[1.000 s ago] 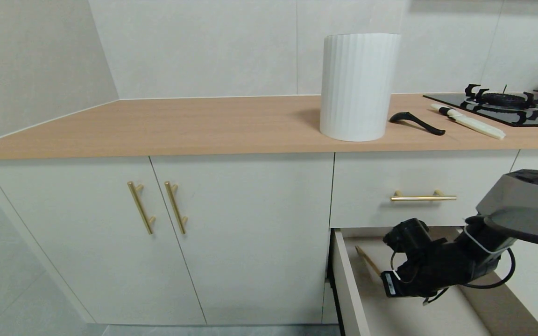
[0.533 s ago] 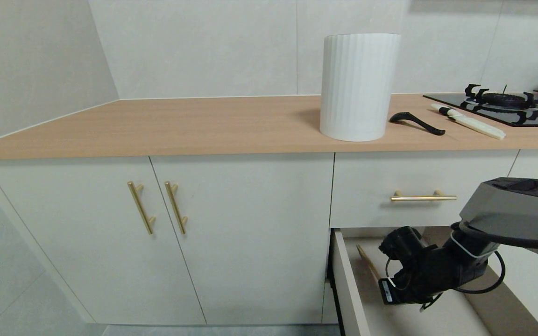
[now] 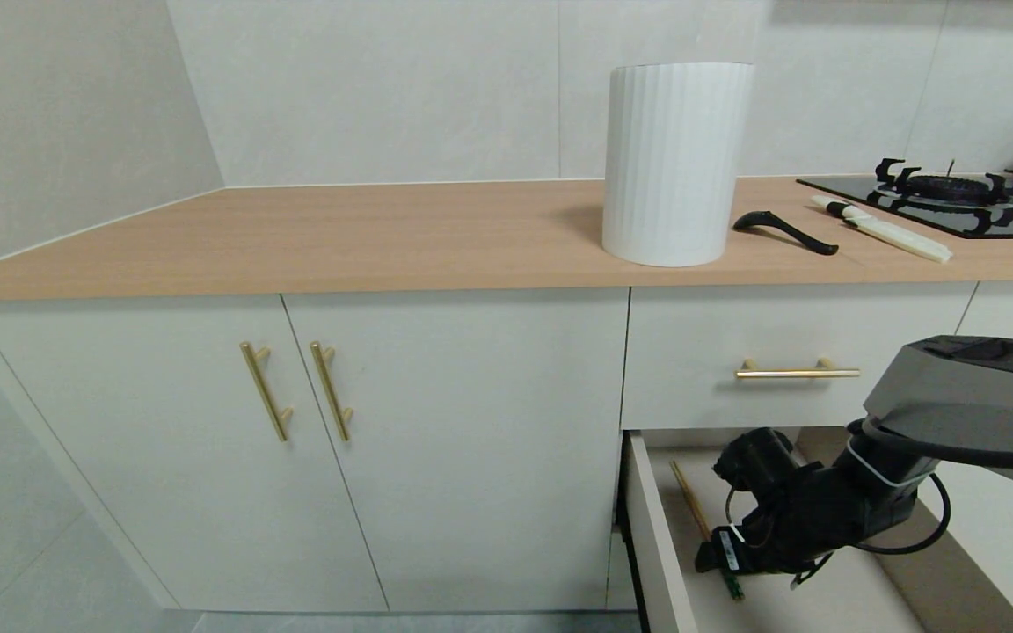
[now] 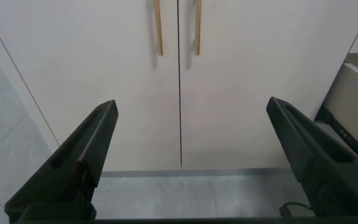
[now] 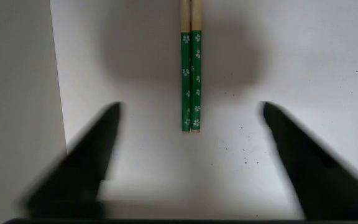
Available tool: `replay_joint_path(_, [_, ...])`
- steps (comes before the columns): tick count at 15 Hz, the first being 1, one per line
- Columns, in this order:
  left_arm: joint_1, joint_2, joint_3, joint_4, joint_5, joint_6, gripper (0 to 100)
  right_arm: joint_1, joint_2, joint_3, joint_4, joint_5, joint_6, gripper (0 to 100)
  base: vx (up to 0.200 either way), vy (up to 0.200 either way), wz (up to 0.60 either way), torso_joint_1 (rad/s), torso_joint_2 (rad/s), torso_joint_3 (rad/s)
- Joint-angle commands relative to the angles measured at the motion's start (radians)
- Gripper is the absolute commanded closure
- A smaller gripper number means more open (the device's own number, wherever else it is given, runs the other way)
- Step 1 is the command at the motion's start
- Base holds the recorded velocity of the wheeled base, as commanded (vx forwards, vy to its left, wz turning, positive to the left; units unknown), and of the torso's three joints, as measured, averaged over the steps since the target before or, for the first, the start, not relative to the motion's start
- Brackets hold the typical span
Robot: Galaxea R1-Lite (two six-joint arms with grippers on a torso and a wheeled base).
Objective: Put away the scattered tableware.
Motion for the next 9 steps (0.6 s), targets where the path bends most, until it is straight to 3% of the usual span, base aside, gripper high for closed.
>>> replay_joint_path(1, [0.000, 0.000, 0.000, 0.000, 0.000, 0.000, 0, 0.001, -0.004, 0.002, -0.001, 0.000, 0.000, 0, 0.000, 0.000, 0.00, 0.000, 0.00, 0.000])
replay_joint_path(4, [0.000, 0.000, 0.000, 0.000, 0.000, 0.001, 0, 0.002, -0.090, 0.037, 0.012, 0.002, 0.001, 0, 0.000, 0.000, 0.00, 0.000, 0.00, 0.000])
replay_joint_path(7, [0.000, 0.000, 0.000, 0.000, 0.000, 0.000, 0, 0.002, -0.332, 0.098, 0.032, 0.005, -0.005, 0, 0.000, 0.000, 0.00, 0.000, 0.00, 0.000])
replay_joint_path(9, [0.000, 0.000, 0.000, 0.000, 0.000, 0.000, 0, -0.001, -0.518, 0.094, 0.142, 0.008, -0.008, 0, 0.000, 0.000, 0.00, 0.000, 0.00, 0.000])
